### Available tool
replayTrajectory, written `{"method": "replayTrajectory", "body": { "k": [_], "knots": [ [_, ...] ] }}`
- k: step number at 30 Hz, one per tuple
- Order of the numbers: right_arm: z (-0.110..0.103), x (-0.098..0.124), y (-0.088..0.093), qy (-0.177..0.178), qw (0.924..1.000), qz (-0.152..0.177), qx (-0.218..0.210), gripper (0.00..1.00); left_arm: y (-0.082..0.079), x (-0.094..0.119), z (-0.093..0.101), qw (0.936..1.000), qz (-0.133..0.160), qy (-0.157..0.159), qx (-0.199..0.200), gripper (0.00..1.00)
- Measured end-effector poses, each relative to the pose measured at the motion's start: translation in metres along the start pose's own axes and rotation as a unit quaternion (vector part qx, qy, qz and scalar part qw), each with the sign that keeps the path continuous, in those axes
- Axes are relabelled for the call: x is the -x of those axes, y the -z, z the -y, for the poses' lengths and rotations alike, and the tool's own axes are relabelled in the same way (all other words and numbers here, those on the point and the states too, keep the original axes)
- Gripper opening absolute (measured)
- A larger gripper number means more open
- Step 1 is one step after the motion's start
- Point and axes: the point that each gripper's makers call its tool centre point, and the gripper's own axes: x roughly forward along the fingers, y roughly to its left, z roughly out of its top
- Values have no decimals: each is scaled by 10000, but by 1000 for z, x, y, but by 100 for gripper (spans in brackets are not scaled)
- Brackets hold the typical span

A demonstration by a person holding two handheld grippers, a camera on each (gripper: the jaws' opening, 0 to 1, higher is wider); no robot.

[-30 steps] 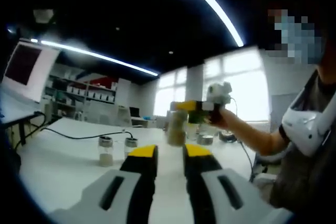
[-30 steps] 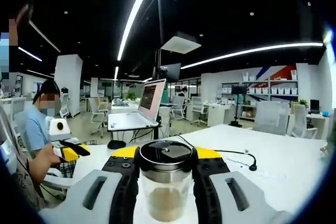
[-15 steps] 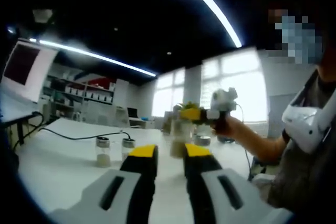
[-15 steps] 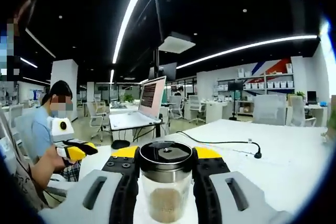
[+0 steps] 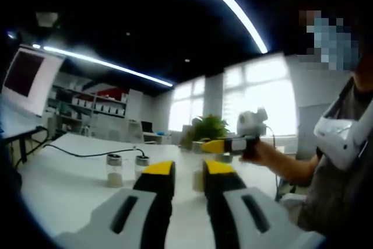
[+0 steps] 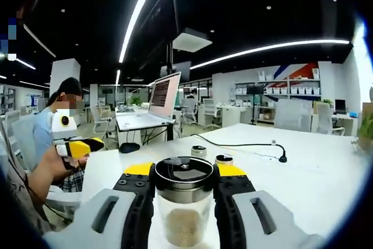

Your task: Rotate the seasoning bottle until the label or dispensing opening points toward the visible target arrow and the bottle remains upright within the marked orientation range

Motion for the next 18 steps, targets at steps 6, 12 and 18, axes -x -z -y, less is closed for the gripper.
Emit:
{"method": "replayTrajectory", "body": {
  "k": [6,12,18],
  "knots": [
    [6,3,9,112,9998,29,-178,38,0,-1,0,10000,-12,8,-11,20],
    [3,3,16,118,9998,67,-171,38,-1,0,-1,10000,-2,-6,-28,20],
    [1,3,15,81,9998,144,-60,38,-2,1,-1,10000,14,-2,-46,20]
  ]
}}
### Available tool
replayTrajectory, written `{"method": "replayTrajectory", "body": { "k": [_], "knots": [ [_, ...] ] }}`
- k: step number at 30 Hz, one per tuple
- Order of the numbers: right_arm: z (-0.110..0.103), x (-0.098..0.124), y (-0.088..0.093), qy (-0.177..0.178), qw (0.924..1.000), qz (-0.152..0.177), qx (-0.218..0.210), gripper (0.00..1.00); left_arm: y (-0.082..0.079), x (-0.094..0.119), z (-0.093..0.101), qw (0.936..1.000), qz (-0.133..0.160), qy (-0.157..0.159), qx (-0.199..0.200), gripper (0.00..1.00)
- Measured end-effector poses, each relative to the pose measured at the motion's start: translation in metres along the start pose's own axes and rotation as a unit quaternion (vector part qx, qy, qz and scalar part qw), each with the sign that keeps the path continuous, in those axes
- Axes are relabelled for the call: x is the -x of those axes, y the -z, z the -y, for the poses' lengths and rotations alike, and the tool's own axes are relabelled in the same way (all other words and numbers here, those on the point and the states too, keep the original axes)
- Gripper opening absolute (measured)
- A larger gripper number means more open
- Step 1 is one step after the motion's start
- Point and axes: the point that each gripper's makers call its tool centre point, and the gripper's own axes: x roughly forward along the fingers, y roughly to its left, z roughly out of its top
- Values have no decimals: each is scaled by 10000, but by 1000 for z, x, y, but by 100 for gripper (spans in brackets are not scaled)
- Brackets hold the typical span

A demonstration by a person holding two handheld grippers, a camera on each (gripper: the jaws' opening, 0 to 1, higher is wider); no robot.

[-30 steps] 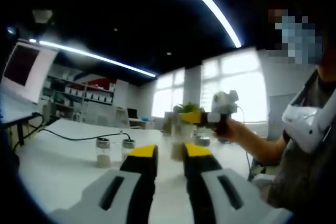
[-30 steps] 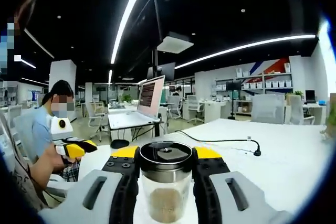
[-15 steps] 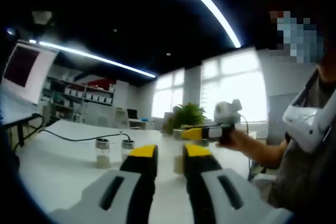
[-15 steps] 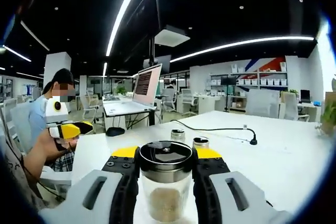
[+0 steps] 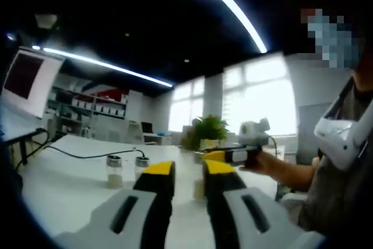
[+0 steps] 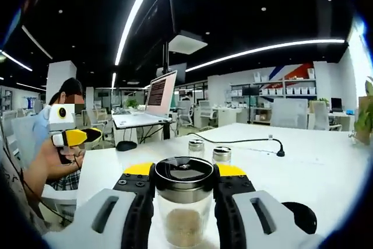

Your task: Rotate the seasoning bottle until the label or dispensing opening points toward the visible target arrow and the bottle remains upright within the marked orientation range

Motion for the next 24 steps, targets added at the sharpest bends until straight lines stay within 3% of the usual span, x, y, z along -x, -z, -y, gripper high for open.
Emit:
{"method": "replayTrajectory", "body": {
  "k": [12,18,24],
  "knots": [
    [-10,-3,9,49,9995,-89,308,38,0,2,1,10000,4,12,-15,20],
    [-7,-5,19,194,9966,-321,737,38,0,3,2,10000,13,7,-12,20],
    [-3,-7,20,333,9973,-285,585,38,-1,4,2,10000,17,8,-14,20]
  ]
}}
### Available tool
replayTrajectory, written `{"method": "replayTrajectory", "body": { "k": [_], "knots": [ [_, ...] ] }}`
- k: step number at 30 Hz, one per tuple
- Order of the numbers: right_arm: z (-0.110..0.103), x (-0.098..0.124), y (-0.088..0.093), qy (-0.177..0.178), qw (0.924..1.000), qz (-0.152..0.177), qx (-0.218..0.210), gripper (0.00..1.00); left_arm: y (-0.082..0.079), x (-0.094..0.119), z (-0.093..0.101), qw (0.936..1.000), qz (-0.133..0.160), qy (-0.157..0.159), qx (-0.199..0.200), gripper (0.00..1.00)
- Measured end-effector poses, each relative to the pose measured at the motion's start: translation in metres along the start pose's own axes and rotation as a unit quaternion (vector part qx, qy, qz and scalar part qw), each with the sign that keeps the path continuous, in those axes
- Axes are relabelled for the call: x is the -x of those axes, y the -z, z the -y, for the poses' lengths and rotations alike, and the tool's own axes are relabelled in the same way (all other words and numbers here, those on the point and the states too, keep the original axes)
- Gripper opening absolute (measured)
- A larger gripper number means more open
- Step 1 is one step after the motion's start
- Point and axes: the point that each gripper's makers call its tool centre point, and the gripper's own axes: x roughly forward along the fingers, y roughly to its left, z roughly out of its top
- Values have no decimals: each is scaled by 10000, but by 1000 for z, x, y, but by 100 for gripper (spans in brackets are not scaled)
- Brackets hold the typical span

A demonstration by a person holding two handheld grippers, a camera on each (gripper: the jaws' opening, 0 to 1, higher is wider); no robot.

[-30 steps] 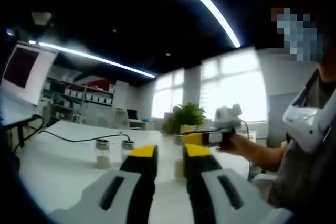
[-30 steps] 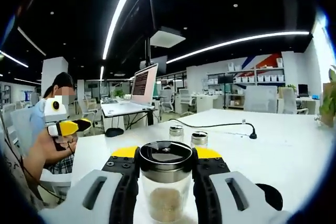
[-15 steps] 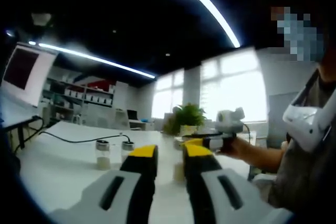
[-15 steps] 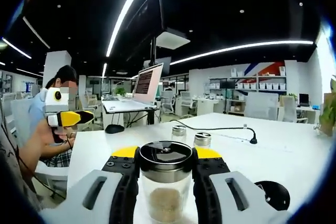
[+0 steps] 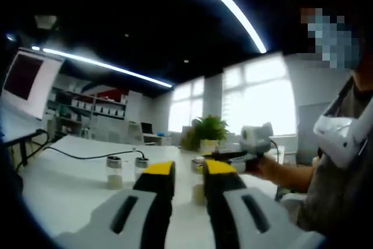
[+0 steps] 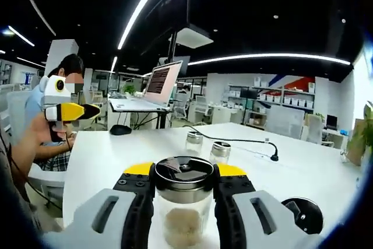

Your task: Rotate the seasoning bottle until the label or dispensing opening points toward the visible target arrow and the bottle remains upright within the marked orientation range

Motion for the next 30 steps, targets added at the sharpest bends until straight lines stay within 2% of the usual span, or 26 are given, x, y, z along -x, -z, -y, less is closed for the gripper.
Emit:
{"method": "replayTrajectory", "body": {
  "k": [5,19,23,27,30],
  "knots": [
    [4,3,1,283,9994,69,-174,39,0,1,0,10000,14,3,14,20],
    [6,11,6,869,9948,511,-143,39,1,-1,7,10000,-3,93,11,20],
    [6,10,6,845,9947,590,-69,40,2,-2,9,9999,-13,106,4,20],
    [4,10,11,750,9961,448,100,41,2,-1,10,9999,-4,105,-2,20],
    [3,11,15,672,9968,430,-56,41,1,0,10,10000,7,98,-6,20]
  ]
}}
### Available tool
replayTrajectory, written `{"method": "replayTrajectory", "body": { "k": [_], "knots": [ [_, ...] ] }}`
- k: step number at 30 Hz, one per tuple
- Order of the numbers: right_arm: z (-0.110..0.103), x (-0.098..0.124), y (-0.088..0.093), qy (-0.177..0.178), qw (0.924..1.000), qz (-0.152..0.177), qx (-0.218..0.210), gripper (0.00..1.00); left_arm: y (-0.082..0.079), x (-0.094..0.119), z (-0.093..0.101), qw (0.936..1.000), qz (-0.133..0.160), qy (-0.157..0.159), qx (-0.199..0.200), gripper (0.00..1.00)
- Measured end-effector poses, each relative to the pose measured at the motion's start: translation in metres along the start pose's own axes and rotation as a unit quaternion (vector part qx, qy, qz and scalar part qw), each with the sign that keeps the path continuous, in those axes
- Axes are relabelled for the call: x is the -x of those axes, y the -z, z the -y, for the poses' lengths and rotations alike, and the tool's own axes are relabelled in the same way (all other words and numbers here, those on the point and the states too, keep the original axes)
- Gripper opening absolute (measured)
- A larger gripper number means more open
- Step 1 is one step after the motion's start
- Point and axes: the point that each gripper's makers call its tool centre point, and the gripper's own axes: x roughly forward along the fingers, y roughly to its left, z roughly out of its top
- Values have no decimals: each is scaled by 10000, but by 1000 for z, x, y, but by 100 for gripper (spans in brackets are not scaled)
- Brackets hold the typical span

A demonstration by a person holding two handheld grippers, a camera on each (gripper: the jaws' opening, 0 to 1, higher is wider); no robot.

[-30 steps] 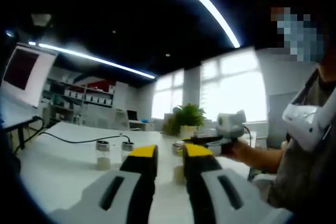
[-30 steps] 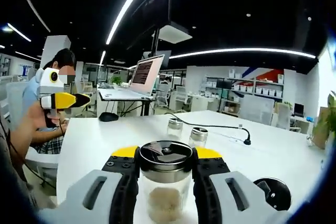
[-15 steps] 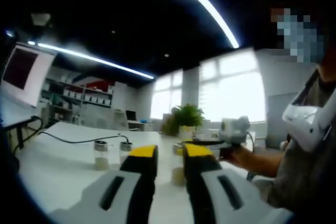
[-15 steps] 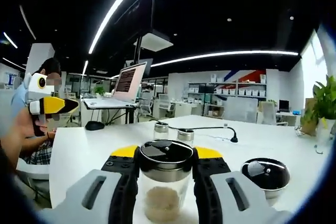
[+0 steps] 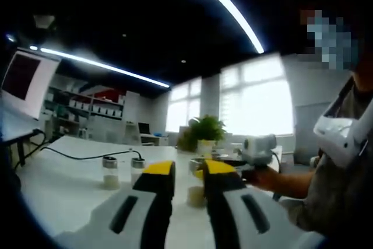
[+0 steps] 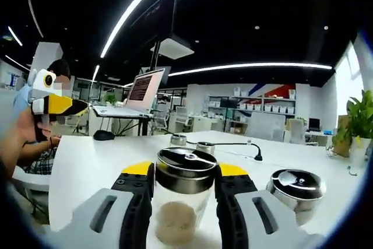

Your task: Rotate the seasoning bottle until the label or dispensing opening points toward the visible target arrow and the bottle remains upright within the marked orientation range

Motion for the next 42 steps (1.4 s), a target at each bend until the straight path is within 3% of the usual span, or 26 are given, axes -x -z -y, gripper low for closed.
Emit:
{"method": "replayTrajectory", "body": {
  "k": [10,17,25,28,33,37,42],
  "knots": [
    [-4,9,20,-198,9979,-181,-597,41,1,-1,3,10000,-2,25,1,20],
    [-5,14,23,-261,9967,-158,-755,37,5,-4,5,10000,-38,51,32,20],
    [-4,15,24,263,9976,-236,-603,36,5,-5,7,10000,-34,81,34,20],
    [1,15,25,799,9950,-336,-498,36,6,-5,6,10000,-22,75,51,20],
    [-2,14,25,811,9949,-302,-526,37,7,-7,10,9999,-30,146,46,20],
    [-3,16,31,738,9960,-499,6,38,6,-6,9,9999,-21,141,41,20],
    [-6,31,22,651,9919,-537,952,63,1,-2,6,9999,42,93,25,20]
  ]
}}
